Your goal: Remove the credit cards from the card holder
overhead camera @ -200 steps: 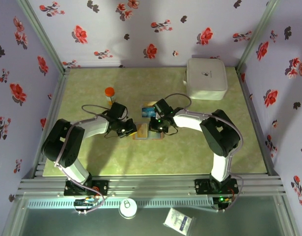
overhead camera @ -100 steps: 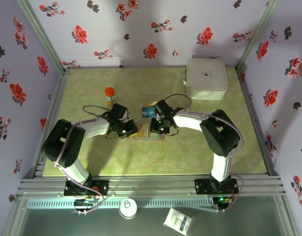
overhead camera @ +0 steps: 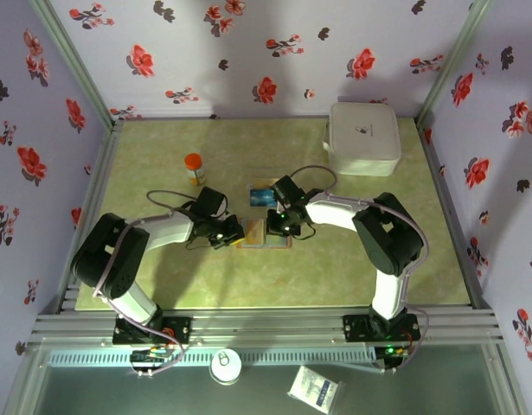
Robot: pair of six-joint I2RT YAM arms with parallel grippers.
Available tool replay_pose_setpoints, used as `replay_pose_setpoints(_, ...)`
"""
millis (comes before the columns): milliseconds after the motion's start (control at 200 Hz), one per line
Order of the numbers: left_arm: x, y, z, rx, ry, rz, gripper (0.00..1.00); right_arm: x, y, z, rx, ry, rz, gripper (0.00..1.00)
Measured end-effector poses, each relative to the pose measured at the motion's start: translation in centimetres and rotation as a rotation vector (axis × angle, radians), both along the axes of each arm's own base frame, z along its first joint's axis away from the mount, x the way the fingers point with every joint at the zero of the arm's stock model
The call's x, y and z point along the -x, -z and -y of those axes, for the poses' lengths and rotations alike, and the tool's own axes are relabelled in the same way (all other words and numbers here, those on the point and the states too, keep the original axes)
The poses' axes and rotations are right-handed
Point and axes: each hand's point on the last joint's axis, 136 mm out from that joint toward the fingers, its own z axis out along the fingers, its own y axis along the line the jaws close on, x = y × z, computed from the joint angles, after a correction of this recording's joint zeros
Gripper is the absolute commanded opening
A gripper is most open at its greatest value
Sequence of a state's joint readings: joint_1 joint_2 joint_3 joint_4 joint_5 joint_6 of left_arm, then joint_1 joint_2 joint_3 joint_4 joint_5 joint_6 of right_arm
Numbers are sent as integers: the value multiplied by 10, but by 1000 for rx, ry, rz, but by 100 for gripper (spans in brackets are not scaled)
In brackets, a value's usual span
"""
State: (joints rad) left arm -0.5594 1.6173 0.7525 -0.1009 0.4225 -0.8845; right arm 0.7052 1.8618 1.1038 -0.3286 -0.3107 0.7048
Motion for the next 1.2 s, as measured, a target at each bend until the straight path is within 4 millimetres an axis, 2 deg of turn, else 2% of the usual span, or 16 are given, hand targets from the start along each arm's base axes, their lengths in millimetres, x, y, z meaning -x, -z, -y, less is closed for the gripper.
replay_pose_setpoints(165,-5,-13,-1,-4,-7,22,8,0,-11,-1,-16,0,13,20)
replay_pose_setpoints(410,-29,-29,11,9,6,69,8,-6,-26,-11,-84,13,38,28)
replay_pose_setpoints(740,-30,-4,9,-27,20,20,7,-8,-31,-27,-197,44,25,28)
replay_pose_setpoints(975,-28,2,3,-37,8,4,6,-11,-30,-36,-243,50,16,25)
replay_pose_setpoints(1200,-28,3,1,-32,7,0,6,-8,-22,-35,-236,55,-2,25)
